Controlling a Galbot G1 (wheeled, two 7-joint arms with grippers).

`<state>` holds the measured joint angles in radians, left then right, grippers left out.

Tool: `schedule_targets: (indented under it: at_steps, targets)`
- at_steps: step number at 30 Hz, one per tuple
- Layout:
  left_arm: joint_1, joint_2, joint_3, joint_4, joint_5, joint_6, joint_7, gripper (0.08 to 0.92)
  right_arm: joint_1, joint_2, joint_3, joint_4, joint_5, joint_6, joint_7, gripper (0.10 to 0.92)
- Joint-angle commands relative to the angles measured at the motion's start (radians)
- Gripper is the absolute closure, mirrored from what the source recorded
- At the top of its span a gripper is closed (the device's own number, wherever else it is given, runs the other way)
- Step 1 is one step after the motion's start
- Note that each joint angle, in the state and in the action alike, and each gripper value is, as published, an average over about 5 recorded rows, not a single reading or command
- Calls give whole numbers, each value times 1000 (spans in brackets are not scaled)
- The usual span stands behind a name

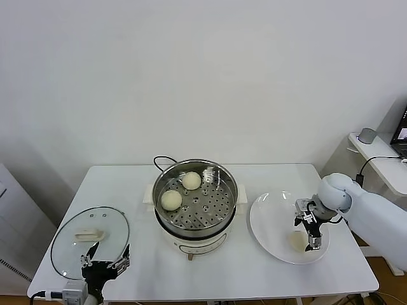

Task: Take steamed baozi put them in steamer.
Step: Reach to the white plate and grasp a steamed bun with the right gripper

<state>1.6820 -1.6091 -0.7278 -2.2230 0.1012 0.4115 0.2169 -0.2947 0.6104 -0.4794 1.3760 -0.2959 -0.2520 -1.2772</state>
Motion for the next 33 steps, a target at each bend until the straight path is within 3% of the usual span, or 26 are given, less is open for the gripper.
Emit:
schedule_targets:
  at_steps: [1,17,20,28,33]
  targets:
    - [0,8,0,4,-3,2,0,177,-42,18,33,-20,-25,5,13,203]
    - [-11,10,1,15,-4,6,1,177,-60,32,54,-31,-34,3,12,207]
    - [-13,10,1,17,-6,7,1,177,-61,32,54,-33,-34,3,11,255]
    - [-23,7,5,26,-8,10,0,177,-28,14,56,-31,-12,-1,5,479]
    - [-36,2,3,25,5,8,-4,177,164,-31,-59,-5,71,-27,-9,534]
